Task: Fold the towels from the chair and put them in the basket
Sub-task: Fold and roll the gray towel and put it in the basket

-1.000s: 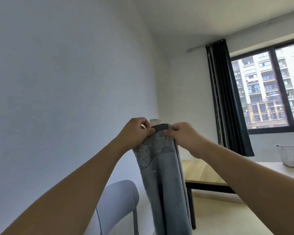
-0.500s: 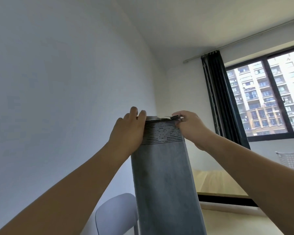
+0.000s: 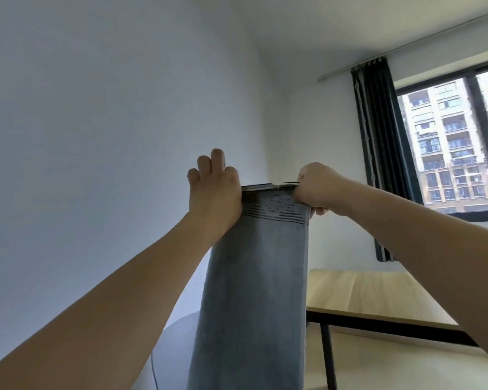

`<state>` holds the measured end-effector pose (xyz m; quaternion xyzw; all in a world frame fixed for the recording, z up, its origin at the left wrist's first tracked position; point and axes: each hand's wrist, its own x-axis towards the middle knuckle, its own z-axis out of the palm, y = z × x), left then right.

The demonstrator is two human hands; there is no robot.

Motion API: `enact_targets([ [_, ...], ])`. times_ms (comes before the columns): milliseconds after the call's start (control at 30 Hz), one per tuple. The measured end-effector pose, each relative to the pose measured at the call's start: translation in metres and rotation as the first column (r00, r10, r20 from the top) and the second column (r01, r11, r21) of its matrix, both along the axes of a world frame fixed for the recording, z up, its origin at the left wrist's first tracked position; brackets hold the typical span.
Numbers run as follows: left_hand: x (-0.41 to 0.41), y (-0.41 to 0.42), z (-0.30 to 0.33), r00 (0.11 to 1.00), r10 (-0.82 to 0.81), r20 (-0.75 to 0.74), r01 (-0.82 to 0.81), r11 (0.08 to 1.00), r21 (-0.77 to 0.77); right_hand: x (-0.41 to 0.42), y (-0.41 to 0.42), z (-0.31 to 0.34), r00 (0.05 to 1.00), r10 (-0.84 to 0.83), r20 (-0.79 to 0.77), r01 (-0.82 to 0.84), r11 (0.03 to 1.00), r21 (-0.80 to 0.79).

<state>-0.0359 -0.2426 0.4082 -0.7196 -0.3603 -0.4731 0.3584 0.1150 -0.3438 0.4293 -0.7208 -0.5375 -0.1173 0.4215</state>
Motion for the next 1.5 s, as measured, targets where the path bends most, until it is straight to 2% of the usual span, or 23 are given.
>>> enact_targets([
  [133,0.026,0.081,-0.024,0.991,-0.051,-0.122,0.015,0.961,-0.277,0.033,0.065,-0.024,0.995,0.014,-0.094,-0.026,0.991,-0.133],
  [233,0.053,0.129,-0.032,0.988,-0.154,-0.02,0.125,0.86,-0.495,0.056,0.12,-0.037,0.999,-0.031,-0.045,0.027,0.996,-0.086],
  [300,0.072,0.154,-0.03,0.98,-0.185,0.071,0.196,0.843,-0.5,0.072,0.147,-0.036,0.994,-0.095,0.045,0.095,0.995,-0.007],
  [433,0.1,0.177,-0.019,0.958,-0.226,0.177,0.278,0.884,-0.375,0.094,0.172,-0.032,0.974,-0.177,0.139,0.153,0.974,0.169],
  [567,0.099,0.161,-0.01,0.932,-0.287,0.22,0.346,0.885,-0.311,0.097,0.156,-0.031,0.975,-0.192,0.114,0.156,0.951,0.268],
  [700,0.077,0.118,-0.003,0.918,-0.345,0.193,0.392,0.861,-0.325,0.079,0.114,-0.027,0.984,-0.161,0.075,0.129,0.938,0.323],
  [833,0.047,0.065,-0.009,0.863,-0.452,0.227,0.506,0.764,-0.401,0.051,0.06,-0.033,0.994,-0.11,0.016,0.102,0.956,0.277],
  [933,0.029,0.029,-0.039,0.806,-0.5,0.318,0.587,0.604,-0.539,0.036,0.026,-0.061,0.995,-0.081,-0.063,0.086,0.994,0.07],
  [1000,0.023,0.009,-0.074,0.792,-0.452,0.41,0.597,0.433,-0.675,0.029,0.009,-0.092,0.991,-0.076,-0.108,0.062,0.99,-0.13],
  [1033,0.021,0.001,-0.096,0.795,-0.413,0.444,0.582,0.315,-0.749,0.027,0.001,-0.111,0.989,-0.079,-0.126,0.046,0.969,-0.244],
  [1100,0.019,-0.01,-0.145,0.824,-0.334,0.457,0.511,0.089,-0.855,0.024,-0.01,-0.152,0.983,-0.097,-0.156,0.009,0.876,-0.483],
  [1233,0.014,-0.014,-0.246,0.903,-0.303,0.306,0.263,-0.173,-0.949,0.028,-0.014,-0.249,0.967,-0.118,-0.224,-0.111,0.599,-0.793],
  [1367,0.016,-0.006,-0.33,0.908,-0.357,0.217,0.023,-0.476,-0.879,0.051,-0.006,-0.338,0.919,-0.189,-0.345,-0.266,0.35,-0.898],
  [1433,0.023,0.005,-0.361,0.906,-0.38,0.189,-0.063,-0.561,-0.825,0.062,0.001,-0.368,0.889,-0.215,-0.404,-0.347,0.258,-0.901],
  [1500,0.034,0.019,-0.382,0.912,-0.37,0.176,-0.089,-0.598,-0.797,0.074,0.011,-0.389,0.863,-0.225,-0.452,-0.412,0.203,-0.888],
])
